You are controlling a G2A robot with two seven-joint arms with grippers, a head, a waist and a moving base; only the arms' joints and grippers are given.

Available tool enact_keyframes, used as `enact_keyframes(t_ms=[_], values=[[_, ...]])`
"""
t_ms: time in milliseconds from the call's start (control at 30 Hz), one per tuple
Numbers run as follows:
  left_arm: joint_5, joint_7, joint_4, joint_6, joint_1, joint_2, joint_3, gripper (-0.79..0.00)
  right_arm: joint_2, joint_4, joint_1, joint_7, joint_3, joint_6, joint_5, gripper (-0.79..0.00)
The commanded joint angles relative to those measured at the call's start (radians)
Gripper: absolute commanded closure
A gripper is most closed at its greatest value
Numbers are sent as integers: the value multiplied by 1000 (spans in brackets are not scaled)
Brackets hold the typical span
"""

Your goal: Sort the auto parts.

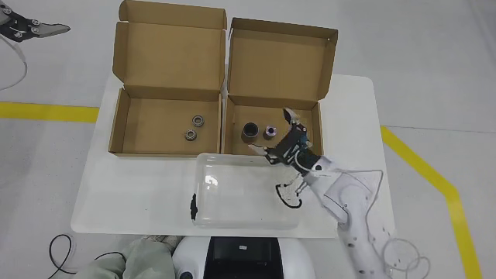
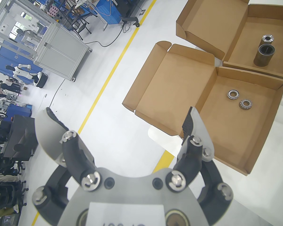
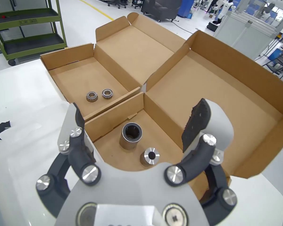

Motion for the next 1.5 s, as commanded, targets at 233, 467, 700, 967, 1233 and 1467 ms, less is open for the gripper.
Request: enact_keyframes(t_ms=[233, 467, 700, 967, 1233, 1467], values=[[0, 0, 0, 0, 0, 0, 0, -785, 26, -101, -176, -100, 119, 47, -3, -785], [0, 0, 0, 0, 0, 0, 0, -785, 42, -188, -337, -184, 204, 93, 2, -785], [0, 0, 0, 0, 0, 0, 0, -785, 52, -302, -502, -239, 274, 157, -5, -785], [0, 0, 0, 0, 0, 0, 0, -785, 56, -392, -674, -308, 323, 270, -20, -785], [0, 0, 0, 0, 0, 0, 0, -784, 58, -438, -784, -356, 360, 321, -17, -785], [0, 0, 0, 0, 0, 0, 0, -784, 58, -438, -790, -359, 364, 322, -14, -785]])
